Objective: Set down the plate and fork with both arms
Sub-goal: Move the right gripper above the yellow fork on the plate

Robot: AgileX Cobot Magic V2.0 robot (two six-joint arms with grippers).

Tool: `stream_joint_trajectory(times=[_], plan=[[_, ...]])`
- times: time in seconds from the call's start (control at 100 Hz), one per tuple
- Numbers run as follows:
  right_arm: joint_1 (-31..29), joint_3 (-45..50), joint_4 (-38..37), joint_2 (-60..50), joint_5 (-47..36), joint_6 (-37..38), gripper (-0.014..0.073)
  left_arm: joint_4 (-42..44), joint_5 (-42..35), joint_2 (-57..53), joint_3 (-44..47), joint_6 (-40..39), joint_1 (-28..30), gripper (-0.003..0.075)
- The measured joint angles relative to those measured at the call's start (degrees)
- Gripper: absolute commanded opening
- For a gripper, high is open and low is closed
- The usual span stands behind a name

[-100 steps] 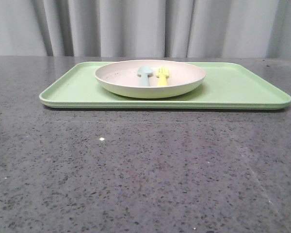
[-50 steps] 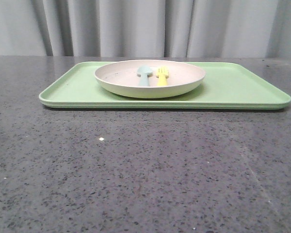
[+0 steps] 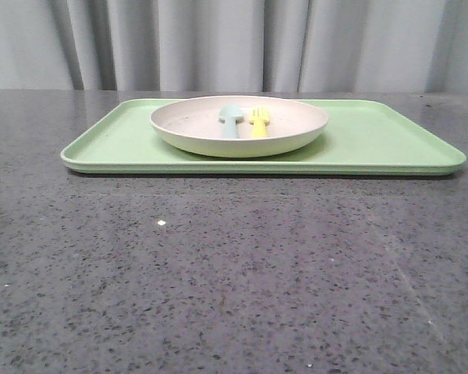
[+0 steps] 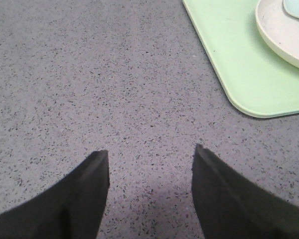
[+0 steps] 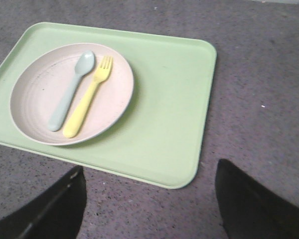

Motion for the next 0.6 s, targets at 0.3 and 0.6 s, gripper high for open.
stream_joint_trajectory(times=[0.3,0.6], plan=[[9.85,-11.99,-0.14,17.98,0.00,1.06,0.0541,0.00,0.00,0.00,0.00,0.00,0.00,0.0375],[18.30,-23.23,-15.12,32.82,0.82,17.31,0.0541,0.00,0.08,0.00,0.00,0.00,0.00,0.0375]])
